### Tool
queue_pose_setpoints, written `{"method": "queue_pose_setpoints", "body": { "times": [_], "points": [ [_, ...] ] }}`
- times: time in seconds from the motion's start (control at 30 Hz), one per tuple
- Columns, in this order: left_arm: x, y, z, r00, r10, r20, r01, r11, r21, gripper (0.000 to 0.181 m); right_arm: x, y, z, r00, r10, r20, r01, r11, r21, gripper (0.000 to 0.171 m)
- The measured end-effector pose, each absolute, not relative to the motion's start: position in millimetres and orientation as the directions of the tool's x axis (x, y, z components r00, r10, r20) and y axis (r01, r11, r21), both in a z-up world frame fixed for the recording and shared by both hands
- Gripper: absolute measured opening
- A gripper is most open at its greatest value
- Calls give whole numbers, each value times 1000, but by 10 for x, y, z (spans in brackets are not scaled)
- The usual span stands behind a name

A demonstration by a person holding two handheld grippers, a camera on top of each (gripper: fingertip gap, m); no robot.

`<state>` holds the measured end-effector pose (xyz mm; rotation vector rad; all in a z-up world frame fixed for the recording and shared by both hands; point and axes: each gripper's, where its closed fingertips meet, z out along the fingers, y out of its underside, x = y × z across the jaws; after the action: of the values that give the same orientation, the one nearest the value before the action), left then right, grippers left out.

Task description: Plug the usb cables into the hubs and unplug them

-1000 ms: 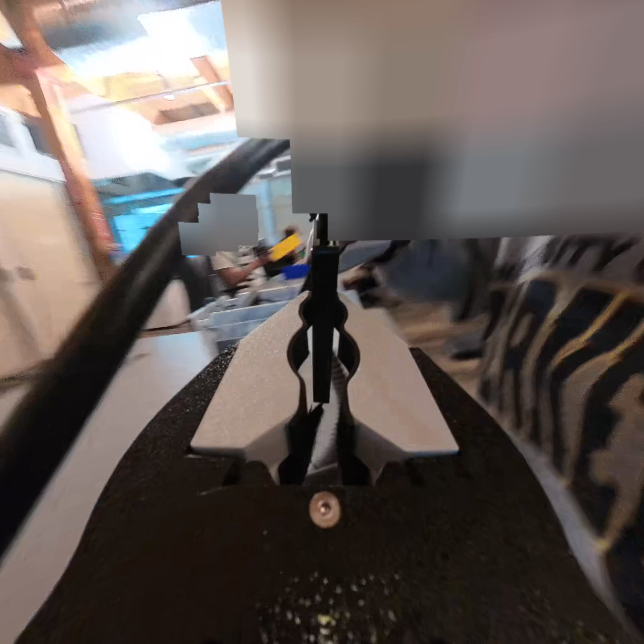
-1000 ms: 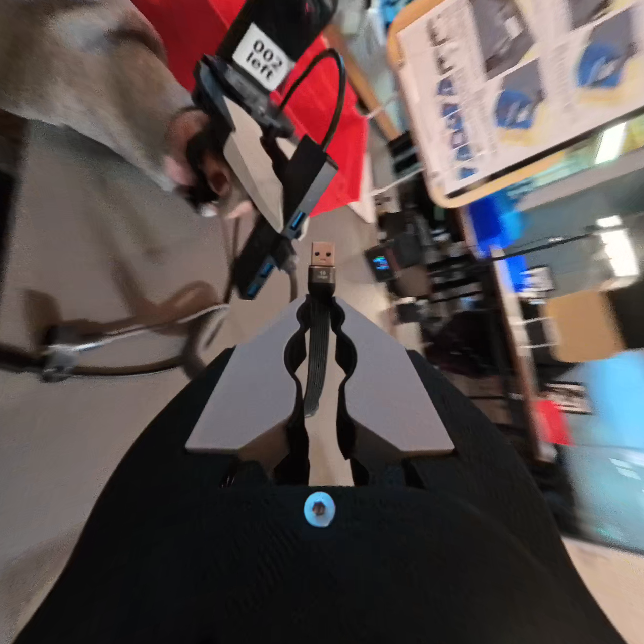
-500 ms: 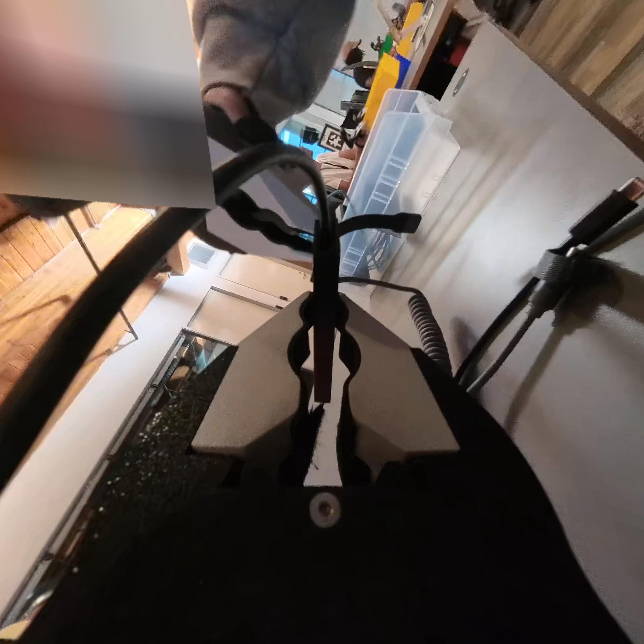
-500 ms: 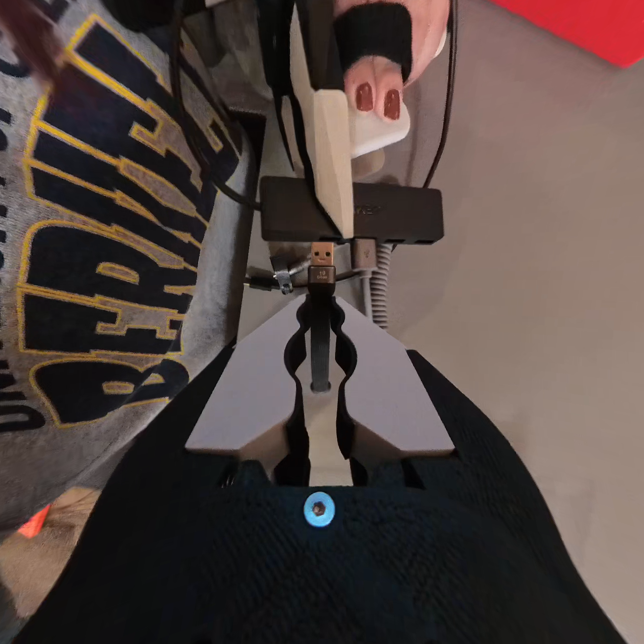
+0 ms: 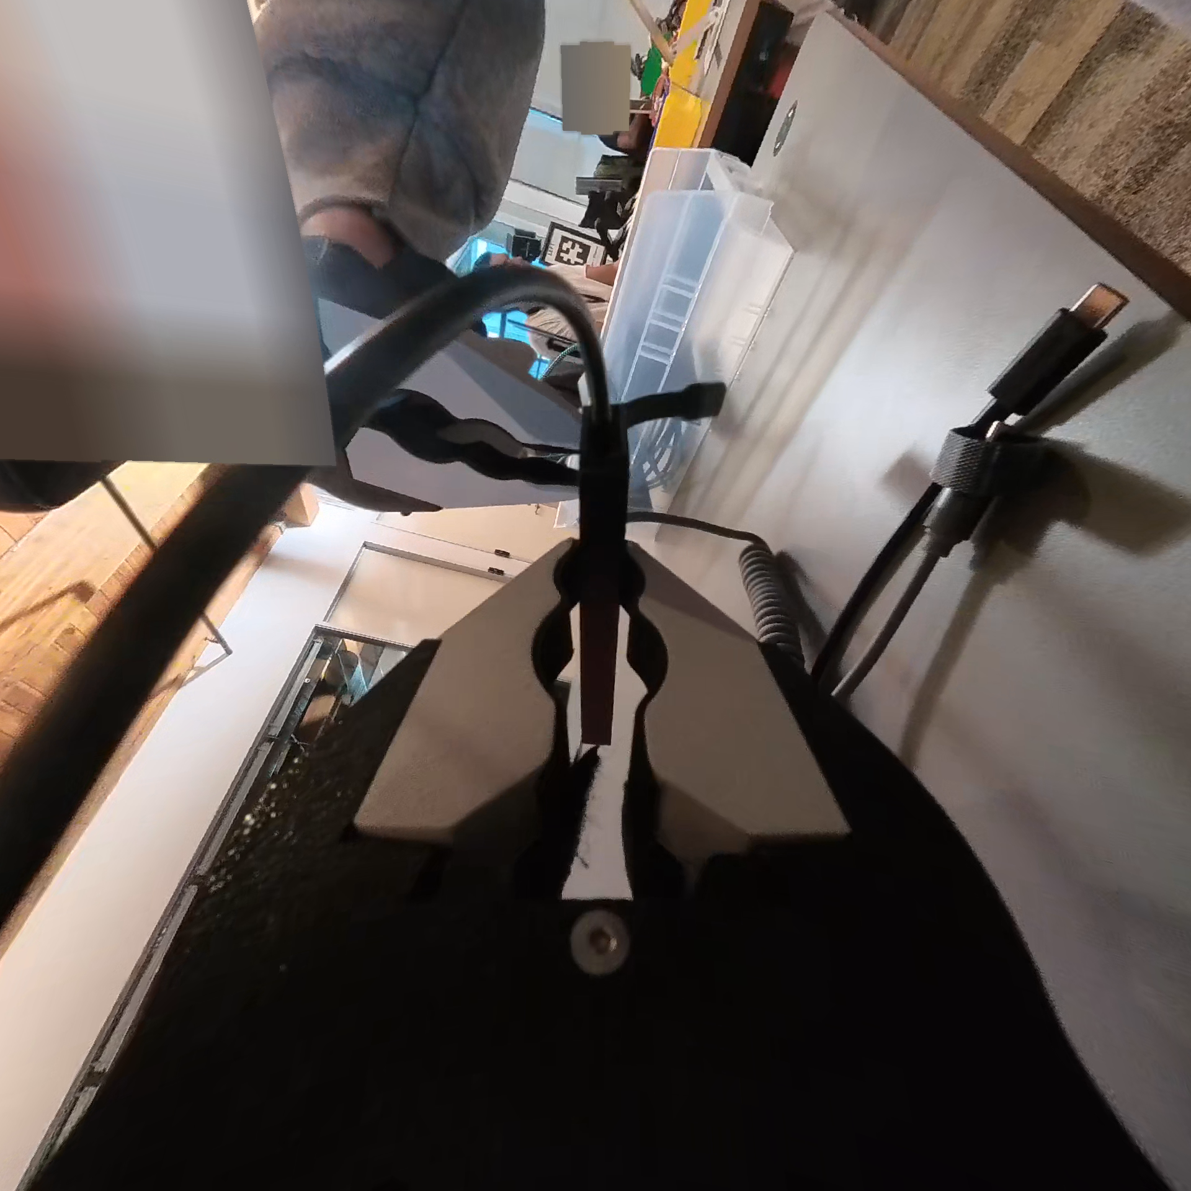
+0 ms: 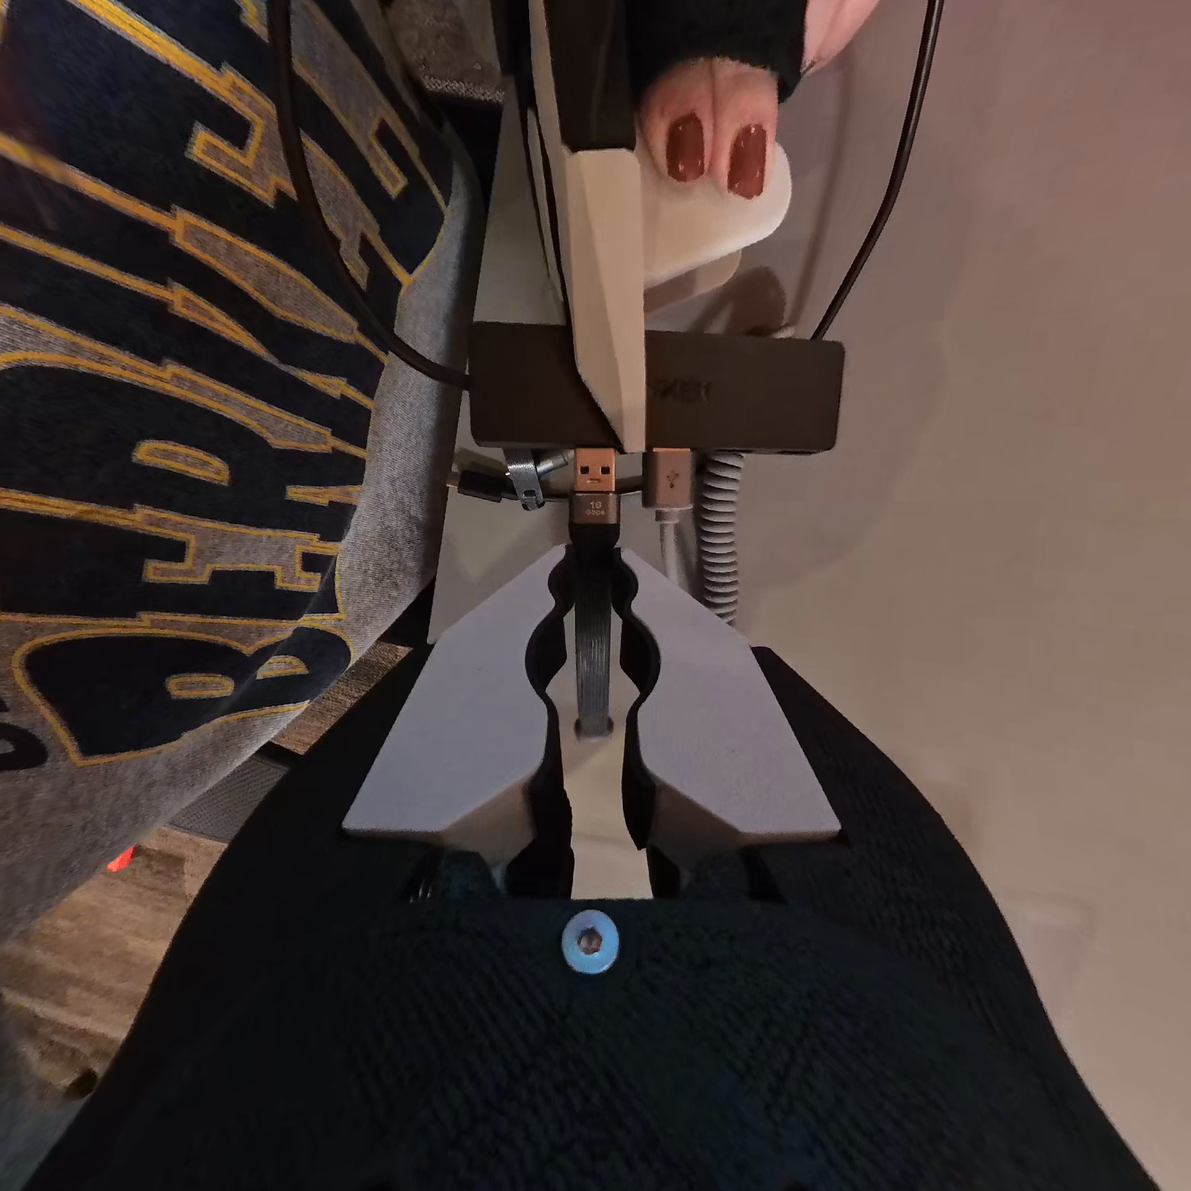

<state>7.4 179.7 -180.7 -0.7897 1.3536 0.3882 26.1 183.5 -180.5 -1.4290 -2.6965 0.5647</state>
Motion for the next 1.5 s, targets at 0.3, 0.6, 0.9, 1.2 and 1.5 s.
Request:
{"method": "queue_pose_setpoints", "body": {
  "times": [0.3, 0.6, 0.9, 1.2, 1.5],
  "points": [
    [94, 1795, -1843, 191, -197, -961, -666, 693, -275, 8, 267, 1844, -1858, -589, 797, -134, 790, 532, -306, 8],
    [101, 1799, -1858, 186, -199, -962, -669, 692, -272, 8, 275, 1849, -1920, -588, 796, -142, 793, 533, -296, 8],
    [115, 1798, -1894, 167, -206, -964, -671, 693, -264, 8, 280, 1844, -1904, -580, 801, -148, 797, 520, -305, 8],
    [129, 1775, -1852, 172, -168, -971, -673, 699, -241, 8, 288, 1819, -1840, -577, 805, -137, 795, 515, -322, 8],
    [123, 1750, -1757, 203, -114, -973, -675, 704, -223, 8, 283, 1785, -1734, -565, 808, -166, 795, 480, -371, 8]
  ]
}}
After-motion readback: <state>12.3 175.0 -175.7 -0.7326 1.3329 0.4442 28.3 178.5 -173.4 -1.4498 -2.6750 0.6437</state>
